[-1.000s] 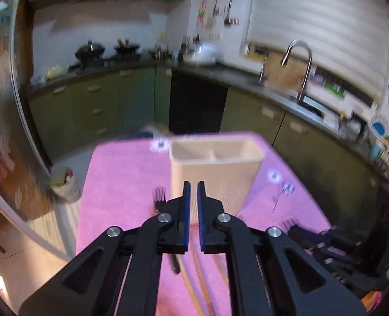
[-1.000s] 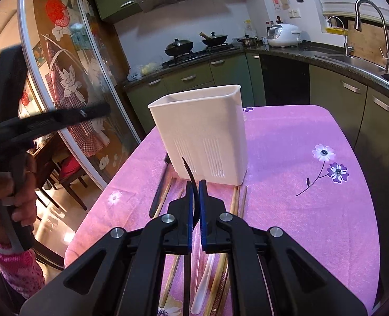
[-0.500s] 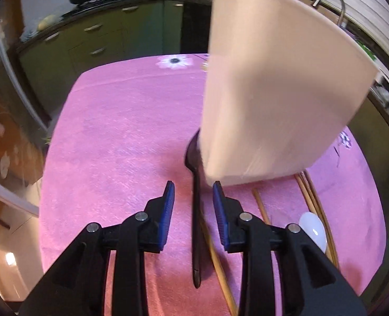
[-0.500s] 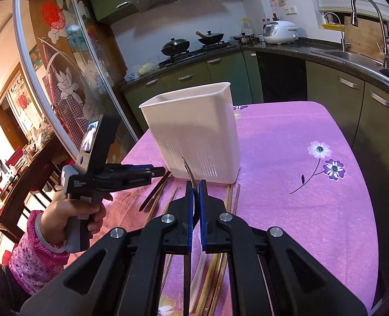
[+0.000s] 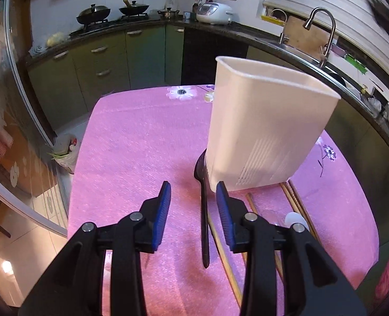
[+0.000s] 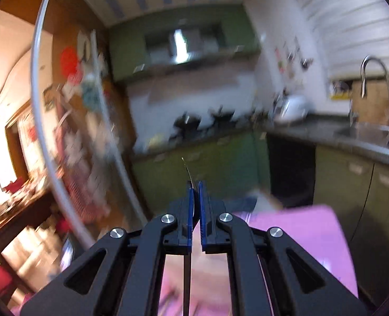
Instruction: Organize utensils
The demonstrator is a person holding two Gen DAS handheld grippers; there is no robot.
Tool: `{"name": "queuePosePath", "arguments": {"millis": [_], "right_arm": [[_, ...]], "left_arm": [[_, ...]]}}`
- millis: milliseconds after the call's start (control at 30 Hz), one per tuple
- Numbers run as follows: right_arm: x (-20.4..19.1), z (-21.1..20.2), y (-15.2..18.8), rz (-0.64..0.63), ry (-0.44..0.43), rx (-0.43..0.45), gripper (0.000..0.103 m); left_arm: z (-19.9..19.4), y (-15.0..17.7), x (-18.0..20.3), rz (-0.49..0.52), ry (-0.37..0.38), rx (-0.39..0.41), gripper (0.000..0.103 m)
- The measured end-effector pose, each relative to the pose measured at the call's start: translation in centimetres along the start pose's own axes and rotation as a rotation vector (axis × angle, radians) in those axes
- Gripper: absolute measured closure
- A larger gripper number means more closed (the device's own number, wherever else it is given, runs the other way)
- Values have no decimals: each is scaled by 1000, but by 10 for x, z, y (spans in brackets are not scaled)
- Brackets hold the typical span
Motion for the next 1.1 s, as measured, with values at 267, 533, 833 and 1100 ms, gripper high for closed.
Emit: {"name": "queuePosePath", "arguments": {"millis": [267,533,833,1100], "right_arm": [[26,80,-14,-82,165,88,98],[50,107,22,-44,201,20,98],[48,91,57,-78,194,-32,83],[43,48,58,-68,166,11,83]], "left_arm": [[0,3,-8,2,3,11,67],[20,4,-15,-1,-3,-23,66],[42,16,-4,37,-16,-86,62],[69,18,18,118,-19,-131,55]]}}
Point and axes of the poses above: each gripper's, at about its wrist camera, not at the fingertips, and z roughly the way its jaws point, x to its right, y to its underside, the point moved 1 cm from there along z, roughly the way its jaws point, and after that the axes turned 9 degrees about -y, right-handed, at the moved point
